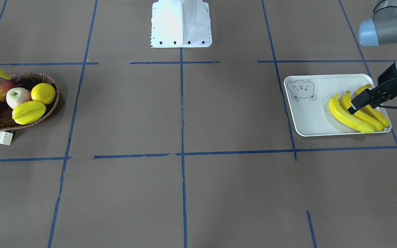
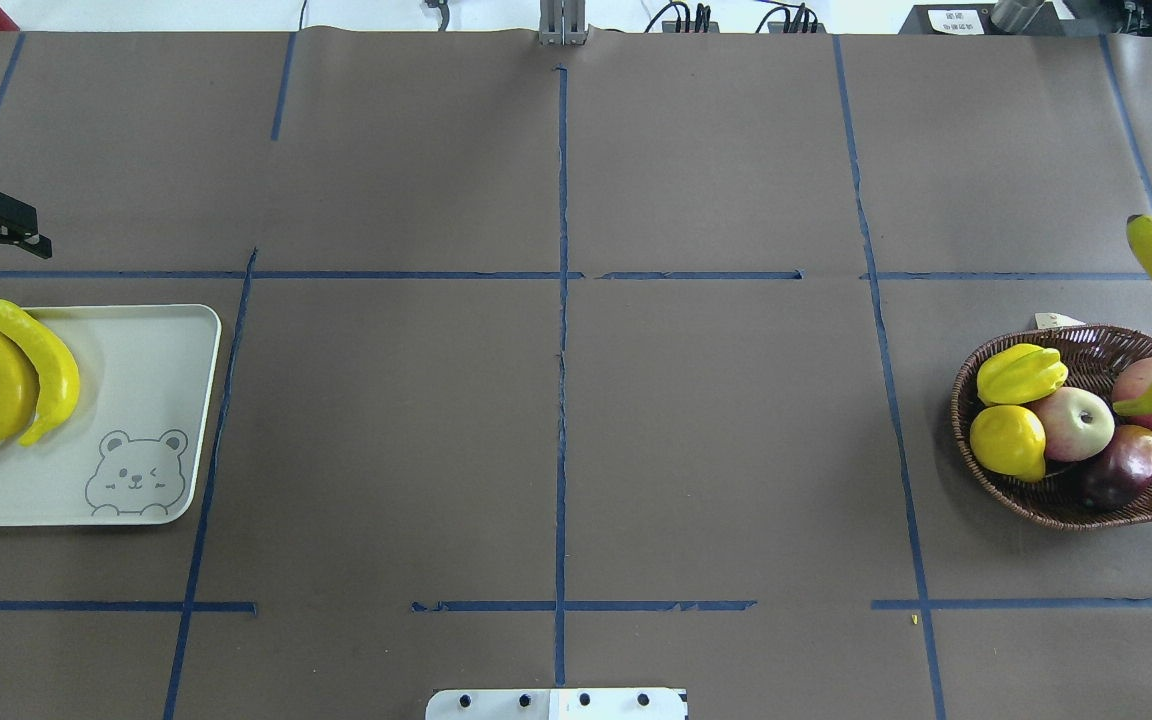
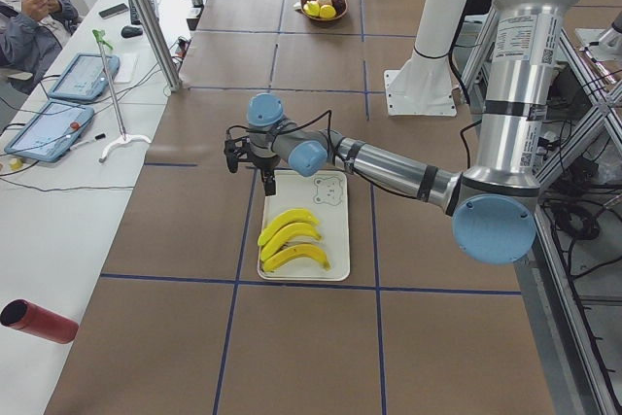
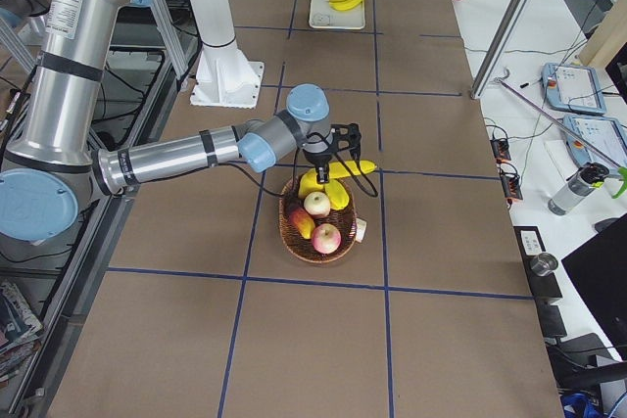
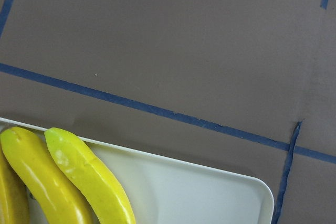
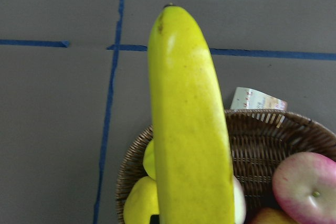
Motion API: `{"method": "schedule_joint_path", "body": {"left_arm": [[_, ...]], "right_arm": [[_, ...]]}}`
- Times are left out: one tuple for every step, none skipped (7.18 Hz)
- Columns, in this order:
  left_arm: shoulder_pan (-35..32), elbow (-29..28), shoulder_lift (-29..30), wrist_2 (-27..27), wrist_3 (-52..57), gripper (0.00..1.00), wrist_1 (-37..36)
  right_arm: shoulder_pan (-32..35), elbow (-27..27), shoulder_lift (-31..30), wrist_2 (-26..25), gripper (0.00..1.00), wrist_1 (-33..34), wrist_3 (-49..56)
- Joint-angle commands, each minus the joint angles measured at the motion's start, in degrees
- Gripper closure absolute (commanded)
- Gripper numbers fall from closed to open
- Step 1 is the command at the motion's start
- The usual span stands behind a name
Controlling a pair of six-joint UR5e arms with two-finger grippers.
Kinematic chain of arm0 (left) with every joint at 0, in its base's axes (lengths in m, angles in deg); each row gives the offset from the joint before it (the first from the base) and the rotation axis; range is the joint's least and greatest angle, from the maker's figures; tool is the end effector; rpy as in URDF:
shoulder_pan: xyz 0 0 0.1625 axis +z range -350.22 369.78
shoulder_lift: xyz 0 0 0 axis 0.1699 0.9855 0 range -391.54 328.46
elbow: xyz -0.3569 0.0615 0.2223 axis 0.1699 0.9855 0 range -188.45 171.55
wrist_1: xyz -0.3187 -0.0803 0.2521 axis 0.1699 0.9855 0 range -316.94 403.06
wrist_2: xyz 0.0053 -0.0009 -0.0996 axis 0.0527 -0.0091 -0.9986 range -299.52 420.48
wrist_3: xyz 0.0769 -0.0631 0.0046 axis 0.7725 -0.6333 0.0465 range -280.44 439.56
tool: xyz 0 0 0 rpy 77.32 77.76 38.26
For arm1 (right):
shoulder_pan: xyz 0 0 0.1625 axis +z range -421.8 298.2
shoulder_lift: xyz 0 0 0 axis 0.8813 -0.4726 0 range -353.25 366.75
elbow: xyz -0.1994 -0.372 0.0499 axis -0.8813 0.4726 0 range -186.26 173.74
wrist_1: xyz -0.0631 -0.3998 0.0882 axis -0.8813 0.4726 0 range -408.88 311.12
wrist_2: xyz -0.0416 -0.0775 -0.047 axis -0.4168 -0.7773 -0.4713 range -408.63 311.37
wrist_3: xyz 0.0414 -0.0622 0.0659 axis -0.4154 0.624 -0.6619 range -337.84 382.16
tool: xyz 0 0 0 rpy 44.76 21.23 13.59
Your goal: Transfer all bananas from basket to plate
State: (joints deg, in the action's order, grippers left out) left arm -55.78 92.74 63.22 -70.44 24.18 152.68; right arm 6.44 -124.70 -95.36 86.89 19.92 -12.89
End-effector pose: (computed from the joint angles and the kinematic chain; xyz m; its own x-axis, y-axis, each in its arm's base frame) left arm 0.1603 -0.5174 0.4813 0.5782 -0.2347 -0.7814 0.2453 0.9634 -0.1079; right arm -0.0937 -0.4029 0.4623 0.5697 -0.1202 0.8130 -0.0405 0.9839 0.1739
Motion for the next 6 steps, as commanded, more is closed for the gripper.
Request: {"method": "schedule_joint_path", "body": {"left_arm": [[4.19, 0.24, 3.91, 0.05, -1.38, 0.00, 0.15], [6.91, 0.24, 7.67, 0.05, -6.18, 0.00, 0.15], [9.20, 0.06, 12.15, 0.05, -11.10, 0.00, 1.02], [11.40, 0.06, 15.50, -0.12, -16.54, 0.00, 2.68], [15.16, -0.02, 17.28, -0.04, -21.30, 0.00, 6.35], [17.46, -0.63, 18.69, 0.31, -25.78, 0.00, 11.44]], "right_arm": [[-3.61, 3.38, 9.78, 3.43, 0.95, 0.11, -6.37], [-8.51, 4.44, 15.39, 2.83, 0.91, -0.07, -13.48], [-11.52, 6.11, 21.19, 1.87, 0.90, -0.16, -18.77], [-15.55, 6.56, 25.16, -1.71, 0.90, -0.16, -23.52], [-19.59, 6.74, 28.68, -6.10, 0.90, -0.07, -27.31], [-23.55, 7.35, 32.46, -9.80, 0.90, -0.07, -31.70]]}}
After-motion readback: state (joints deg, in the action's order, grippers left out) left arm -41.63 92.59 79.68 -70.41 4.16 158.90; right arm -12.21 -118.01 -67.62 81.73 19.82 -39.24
